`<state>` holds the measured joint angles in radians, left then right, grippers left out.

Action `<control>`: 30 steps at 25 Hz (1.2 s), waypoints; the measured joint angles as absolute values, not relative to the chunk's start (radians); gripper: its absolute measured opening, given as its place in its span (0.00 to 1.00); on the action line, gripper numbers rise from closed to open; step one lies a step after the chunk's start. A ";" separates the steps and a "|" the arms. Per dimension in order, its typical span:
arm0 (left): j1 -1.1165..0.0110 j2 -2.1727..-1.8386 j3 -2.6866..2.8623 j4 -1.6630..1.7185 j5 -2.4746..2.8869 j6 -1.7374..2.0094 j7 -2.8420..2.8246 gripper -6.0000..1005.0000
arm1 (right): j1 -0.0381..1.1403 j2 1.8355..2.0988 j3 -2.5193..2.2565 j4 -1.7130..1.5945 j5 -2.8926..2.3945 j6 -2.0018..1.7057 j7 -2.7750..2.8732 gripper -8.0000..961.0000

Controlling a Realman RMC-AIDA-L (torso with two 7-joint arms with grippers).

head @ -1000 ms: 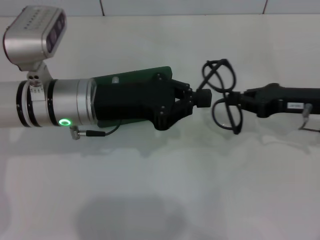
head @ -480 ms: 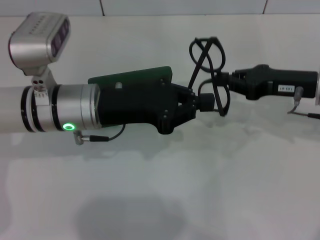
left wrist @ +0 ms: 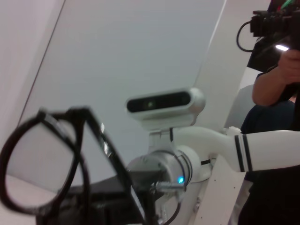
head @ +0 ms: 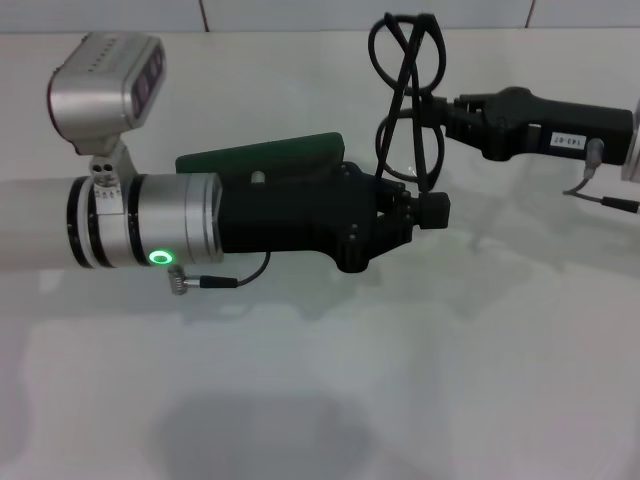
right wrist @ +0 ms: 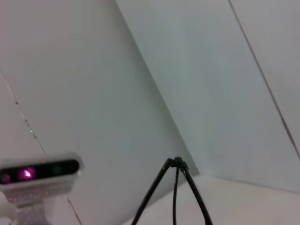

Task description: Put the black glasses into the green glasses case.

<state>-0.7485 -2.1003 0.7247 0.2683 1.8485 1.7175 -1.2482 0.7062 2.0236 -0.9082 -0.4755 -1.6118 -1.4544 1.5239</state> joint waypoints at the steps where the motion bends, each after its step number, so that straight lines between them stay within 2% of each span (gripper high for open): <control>1: -0.750 -2.101 0.727 0.265 1.849 1.711 -1.248 0.00 | 0.709 2.024 -0.909 -0.473 -1.603 -1.459 1.520 0.05; 30: -0.787 -2.103 0.733 0.215 1.848 1.666 -1.233 0.00 | 0.727 2.028 -1.051 -0.466 -1.448 -1.543 1.456 0.05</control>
<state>-0.7869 -2.1031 0.7333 0.2147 1.8485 1.6665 -1.2333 0.7269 2.0279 -1.0508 -0.4664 -1.4478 -1.5434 1.4557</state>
